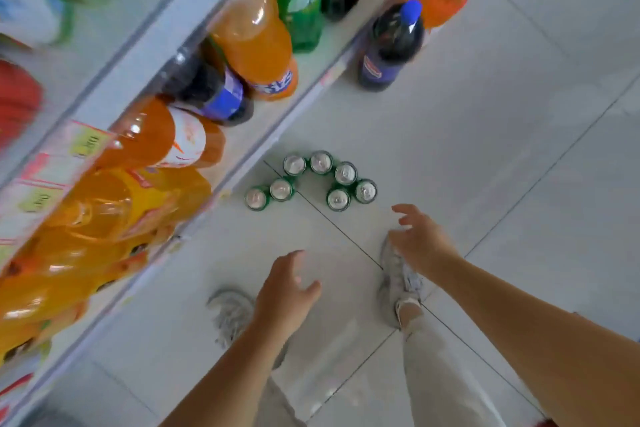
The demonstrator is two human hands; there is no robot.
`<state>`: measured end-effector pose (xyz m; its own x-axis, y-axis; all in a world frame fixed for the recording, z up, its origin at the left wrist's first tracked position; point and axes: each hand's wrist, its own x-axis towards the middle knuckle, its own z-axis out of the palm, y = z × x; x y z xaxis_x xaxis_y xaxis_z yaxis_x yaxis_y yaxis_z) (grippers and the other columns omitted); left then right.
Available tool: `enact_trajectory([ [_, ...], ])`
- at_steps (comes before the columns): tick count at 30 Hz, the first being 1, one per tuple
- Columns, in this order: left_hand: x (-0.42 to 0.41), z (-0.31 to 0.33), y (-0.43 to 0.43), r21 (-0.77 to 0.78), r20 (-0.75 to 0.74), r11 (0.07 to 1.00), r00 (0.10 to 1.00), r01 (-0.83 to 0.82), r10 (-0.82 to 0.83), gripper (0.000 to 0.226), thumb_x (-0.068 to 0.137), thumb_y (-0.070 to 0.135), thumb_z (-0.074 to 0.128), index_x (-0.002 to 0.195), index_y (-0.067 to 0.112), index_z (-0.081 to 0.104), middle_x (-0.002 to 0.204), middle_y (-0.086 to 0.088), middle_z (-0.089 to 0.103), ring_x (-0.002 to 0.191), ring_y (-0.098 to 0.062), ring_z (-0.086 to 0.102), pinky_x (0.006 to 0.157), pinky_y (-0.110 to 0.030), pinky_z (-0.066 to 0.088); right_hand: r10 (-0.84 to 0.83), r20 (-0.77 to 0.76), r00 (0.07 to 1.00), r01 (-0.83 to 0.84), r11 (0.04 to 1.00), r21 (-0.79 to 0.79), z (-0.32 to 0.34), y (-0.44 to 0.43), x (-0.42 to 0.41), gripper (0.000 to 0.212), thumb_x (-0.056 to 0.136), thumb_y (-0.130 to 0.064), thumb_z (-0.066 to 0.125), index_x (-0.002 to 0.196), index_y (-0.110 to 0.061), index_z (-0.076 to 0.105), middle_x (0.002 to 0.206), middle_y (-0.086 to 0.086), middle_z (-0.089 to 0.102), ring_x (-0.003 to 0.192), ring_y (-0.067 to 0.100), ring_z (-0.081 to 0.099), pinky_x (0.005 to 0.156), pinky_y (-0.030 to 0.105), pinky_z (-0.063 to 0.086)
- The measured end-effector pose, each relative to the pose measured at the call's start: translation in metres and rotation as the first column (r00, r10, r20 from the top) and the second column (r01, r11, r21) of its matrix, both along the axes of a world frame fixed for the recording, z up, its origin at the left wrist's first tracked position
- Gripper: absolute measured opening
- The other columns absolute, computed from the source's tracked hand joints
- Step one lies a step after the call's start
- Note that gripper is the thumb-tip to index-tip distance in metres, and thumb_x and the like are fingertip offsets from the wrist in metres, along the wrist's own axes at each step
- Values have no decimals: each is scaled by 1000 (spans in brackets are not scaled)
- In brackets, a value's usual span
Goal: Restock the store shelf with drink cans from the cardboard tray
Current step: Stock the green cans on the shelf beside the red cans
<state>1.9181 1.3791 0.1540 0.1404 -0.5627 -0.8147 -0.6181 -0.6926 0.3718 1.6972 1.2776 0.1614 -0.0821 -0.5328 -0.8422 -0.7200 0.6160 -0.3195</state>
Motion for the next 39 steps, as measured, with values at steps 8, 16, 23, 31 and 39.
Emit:
enact_trajectory([
  [8,-51,-218,-65,-171,24,983,998,63,-60,90,77,35,79,150,22,28,151,-1,34,133,-20,43,106,-40,41,192,-51,980,-194,980,-40,-206,-11,-20,94,79,-23,73,150,-39,13,146,2,36,117,24,54,91,36,48],
  [16,-77,-264,-71,-362,26,929,995,-79,95,76,71,20,84,135,17,43,128,-4,54,110,-20,55,87,-24,43,130,2,992,-125,957,-261,-270,-11,-9,87,68,-26,83,139,-29,34,134,-5,50,117,19,53,90,30,43],
  [23,-50,-174,-71,-379,-3,922,996,-84,89,74,66,35,85,126,20,44,115,4,60,99,-19,60,84,-36,52,-90,-6,996,85,956,-282,-178,-3,4,66,65,-41,83,117,-27,43,103,-9,61,91,14,58,73,29,49],
  [31,13,107,-93,-442,-64,889,993,-120,102,72,63,36,88,118,22,44,99,15,60,86,-5,57,68,-13,38,-147,220,964,216,917,-334,107,-11,37,60,62,-33,86,106,-36,47,91,-21,62,87,1,61,74,24,48],
  [39,82,432,-75,-703,-161,670,971,-240,179,66,54,43,78,112,33,49,100,18,63,91,4,60,74,-11,45,56,528,847,268,814,-515,421,-20,100,49,68,-44,79,110,-43,54,102,-17,70,96,5,67,89,37,52],
])
